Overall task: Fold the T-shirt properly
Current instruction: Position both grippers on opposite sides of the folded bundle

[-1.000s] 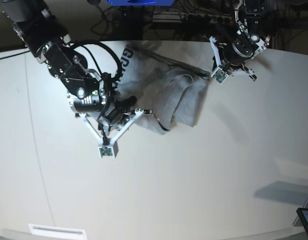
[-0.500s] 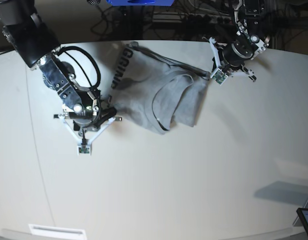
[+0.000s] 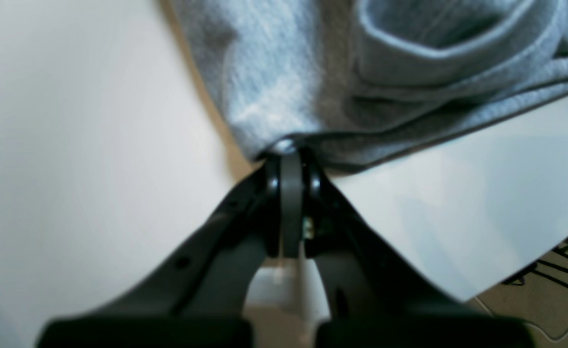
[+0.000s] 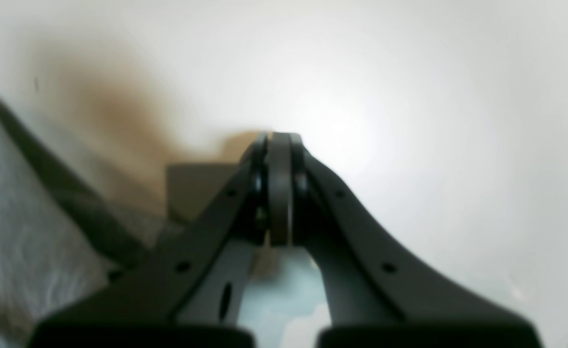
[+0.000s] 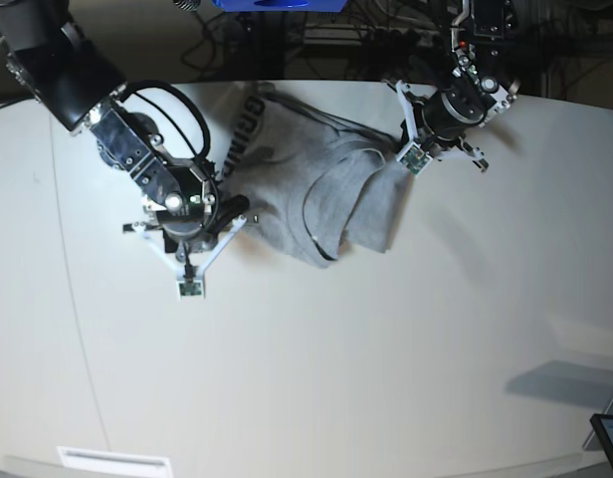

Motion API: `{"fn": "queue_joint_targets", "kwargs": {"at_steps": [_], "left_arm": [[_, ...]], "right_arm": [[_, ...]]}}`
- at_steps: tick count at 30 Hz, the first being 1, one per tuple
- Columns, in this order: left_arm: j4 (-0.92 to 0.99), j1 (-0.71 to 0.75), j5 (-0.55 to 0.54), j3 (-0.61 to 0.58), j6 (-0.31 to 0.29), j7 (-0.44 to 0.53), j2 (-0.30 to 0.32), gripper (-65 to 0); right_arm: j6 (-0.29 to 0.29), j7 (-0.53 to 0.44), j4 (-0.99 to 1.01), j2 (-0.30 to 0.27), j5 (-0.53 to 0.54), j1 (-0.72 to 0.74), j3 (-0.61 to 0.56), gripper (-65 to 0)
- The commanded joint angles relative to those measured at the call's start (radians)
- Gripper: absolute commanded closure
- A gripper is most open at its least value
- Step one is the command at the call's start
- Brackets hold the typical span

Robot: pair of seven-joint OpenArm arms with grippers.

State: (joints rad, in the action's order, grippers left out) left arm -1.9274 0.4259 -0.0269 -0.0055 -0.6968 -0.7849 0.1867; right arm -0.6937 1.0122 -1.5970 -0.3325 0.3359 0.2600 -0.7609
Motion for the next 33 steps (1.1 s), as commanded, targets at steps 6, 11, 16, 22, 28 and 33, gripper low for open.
{"fn": "queue_joint_targets", "kwargs": {"at_steps": [6, 11, 16, 22, 28, 33], "left_arm": [[-0.002, 0.009, 0.0, 0.012, -0.001, 0.0, 0.01, 0.0], [0.001, -0.002, 0.0, 0.014, -0.001, 0.0, 0.009, 0.0], [0.006, -0.019, 0.0, 0.003, -0.001, 0.0, 0.004, 0.0], [0.006, -0.012, 0.0, 0.008, -0.001, 0.0, 0.004, 0.0], [0.006, -0.015, 0.0, 0.012, -0.001, 0.0, 0.006, 0.0], [0.007, -0.06, 0.0, 0.011, -0.001, -0.001, 0.007, 0.0]], "right_arm": [[-0.004, -0.02, -0.007, -0.001, -0.016, 0.034, 0.008, -0.1], [-0.004, -0.026, -0.01, 0.022, -0.016, 0.014, 0.008, -0.1], [-0.004, -0.08, -0.009, 0.028, -0.018, 0.019, 0.007, -0.1], [-0.004, -0.108, -0.004, 0.028, -0.018, 0.025, 0.007, 0.0], [-0.004, -0.111, -0.004, 0.031, -0.016, 0.003, 0.01, 0.0], [-0.004, -0.111, -0.004, 0.054, -0.016, -0.04, 0.011, 0.0]]}}
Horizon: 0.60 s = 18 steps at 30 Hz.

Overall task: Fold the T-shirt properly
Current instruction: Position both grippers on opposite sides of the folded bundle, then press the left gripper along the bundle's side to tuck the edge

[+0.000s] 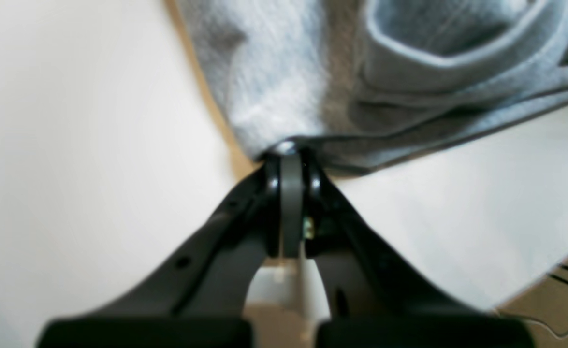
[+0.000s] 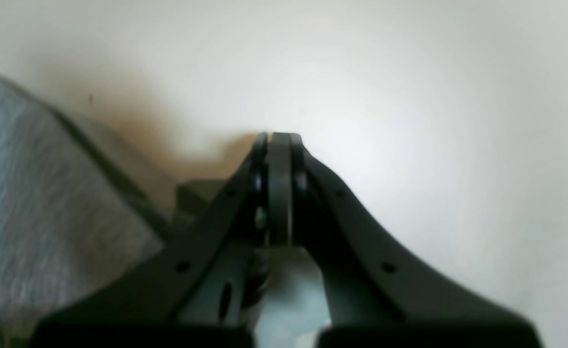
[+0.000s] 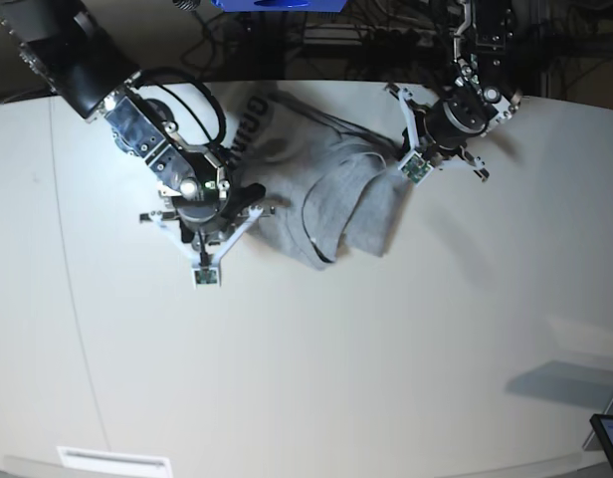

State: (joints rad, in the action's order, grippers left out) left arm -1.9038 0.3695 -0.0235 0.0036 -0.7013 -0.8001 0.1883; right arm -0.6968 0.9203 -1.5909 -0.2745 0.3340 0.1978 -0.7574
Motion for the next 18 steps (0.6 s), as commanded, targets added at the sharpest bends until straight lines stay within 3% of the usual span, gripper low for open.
{"fn": "queue_joint_targets", "kwargs": {"at_steps": [1, 5, 18], "left_arm": [[-0.016, -0.014, -0.003, -0.003, 0.003, 0.011, 0.006, 0.0], [-0.016, -0.069, -0.008, -0.009, 0.003, -0.069, 0.003, 0.0], [0.128, -0.235, -0.01, -0.032, 0.003, -0.074, 0.001, 0.0]], "right_arm": [[-0.001, -0.019, -0.01, -0.004, -0.014, 0.016, 0.008, 0.0], [-0.001, -0.019, -0.01, -0.002, -0.014, 0.002, 0.008, 0.0], [-0.001, -0.01, -0.019, 0.021, -0.013, -0.054, 0.012, 0.0]]}}
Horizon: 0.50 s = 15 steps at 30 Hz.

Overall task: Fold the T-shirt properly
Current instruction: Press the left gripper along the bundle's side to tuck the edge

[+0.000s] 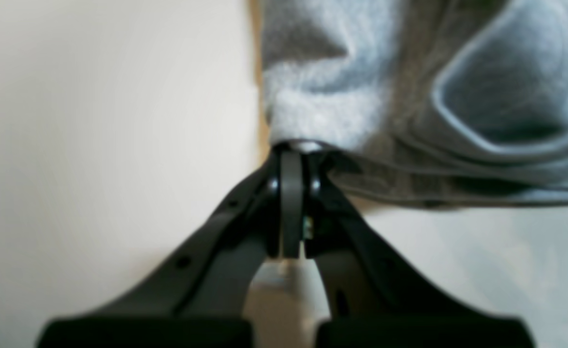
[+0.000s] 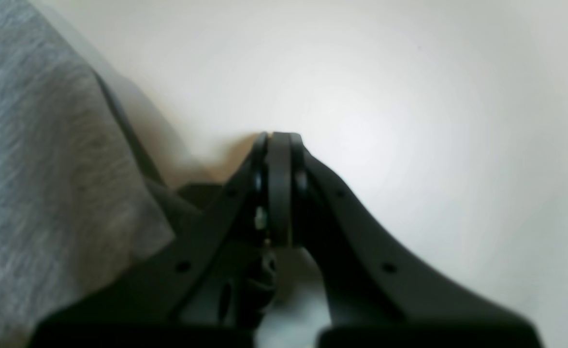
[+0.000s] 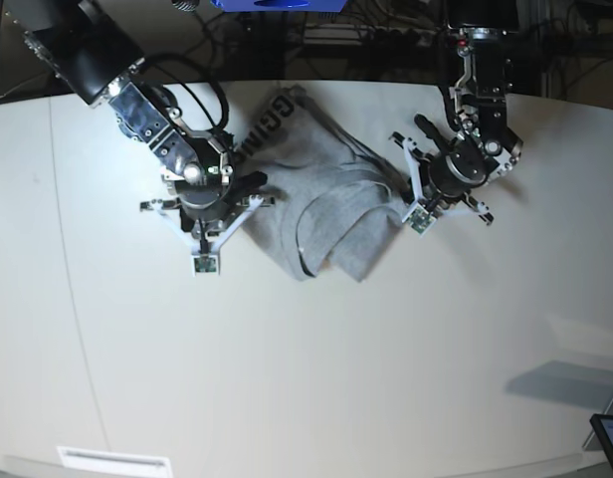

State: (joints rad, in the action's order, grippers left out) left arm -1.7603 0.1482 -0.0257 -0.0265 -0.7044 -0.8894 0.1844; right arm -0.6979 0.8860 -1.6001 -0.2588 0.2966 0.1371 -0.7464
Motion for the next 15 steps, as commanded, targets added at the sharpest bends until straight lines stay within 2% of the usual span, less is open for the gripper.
{"fn": "queue_joint_targets", "kwargs": {"at_steps": [1, 11, 15], "left_arm": [[-0.003, -0.023, -0.004, -0.016, 0.006, 0.016, 0.005, 0.0], [0.069, -0.123, 0.0, -0.079, 0.006, 0.017, 0.005, 0.0], [0.119, -0.167, 0.0, -0.079, 0.006, 0.017, 0.008, 0.0]], "right_arm": [[0.0, 0.025, -0.01, 0.011, 0.025, 0.005, 0.0, 0.0], [0.0, 0.026, -0.045, 0.045, 0.023, -0.052, 0.001, 0.0], [0.0, 0.074, -0.058, 0.045, 0.023, -0.054, -0.002, 0.0]]}}
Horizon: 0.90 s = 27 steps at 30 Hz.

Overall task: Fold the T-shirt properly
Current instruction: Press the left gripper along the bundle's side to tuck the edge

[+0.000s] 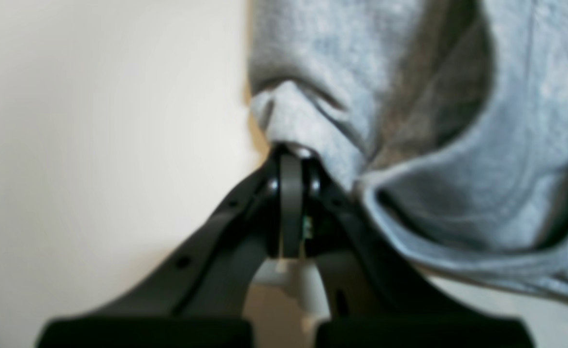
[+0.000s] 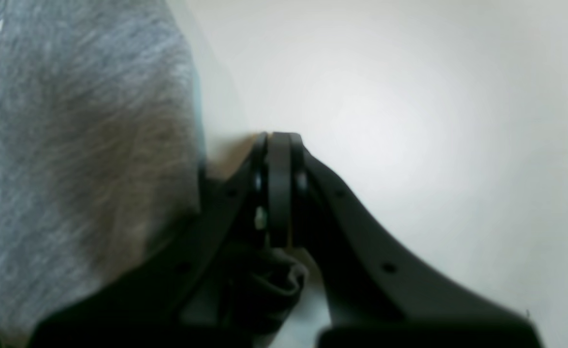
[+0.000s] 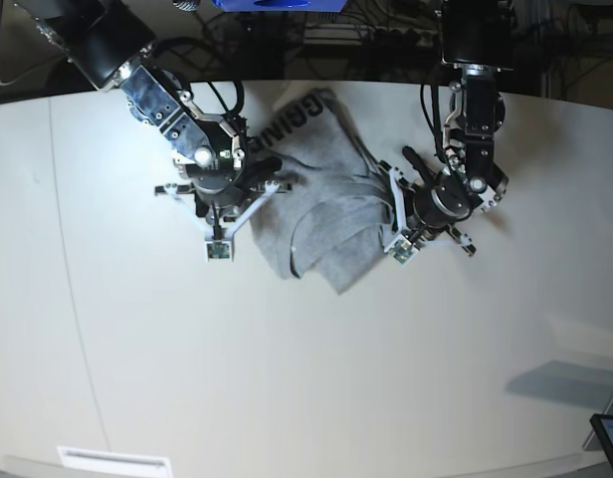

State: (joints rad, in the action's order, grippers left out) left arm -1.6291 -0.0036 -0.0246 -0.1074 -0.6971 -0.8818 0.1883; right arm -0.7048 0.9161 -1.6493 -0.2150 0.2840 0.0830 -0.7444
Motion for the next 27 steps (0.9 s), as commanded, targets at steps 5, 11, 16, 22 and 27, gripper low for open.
{"fn": "queue_joint_targets", "kwargs": {"at_steps": [5, 11, 16, 22, 27], "left_arm": [[0.046, -0.077, -0.001, -0.012, -0.001, 0.013, 0.004, 0.0], [0.122, -0.164, -0.001, -0.088, -0.001, 0.014, 0.001, 0.0], [0.16, -0.22, -0.001, -0.102, -0.001, 0.014, -0.02, 0.0], [0.227, -0.283, -0.001, -0.107, -0.001, 0.017, -0.026, 0.0], [0.25, -0.316, -0.001, -0.107, -0.001, 0.026, -0.037, 0.0]], "right_arm": [[0.007, 0.077, -0.068, 0.001, 0.036, -0.021, 0.0, 0.0], [0.007, 0.085, -0.093, 0.012, 0.037, -0.058, 0.0, 0.0], [0.007, 0.077, -0.093, 0.025, 0.036, -0.085, -0.004, 0.0], [0.007, 0.077, -0.101, 0.058, 0.036, -0.117, -0.004, 0.0], [0.007, 0.085, -0.141, 0.068, 0.036, -0.127, -0.004, 0.0]]}}
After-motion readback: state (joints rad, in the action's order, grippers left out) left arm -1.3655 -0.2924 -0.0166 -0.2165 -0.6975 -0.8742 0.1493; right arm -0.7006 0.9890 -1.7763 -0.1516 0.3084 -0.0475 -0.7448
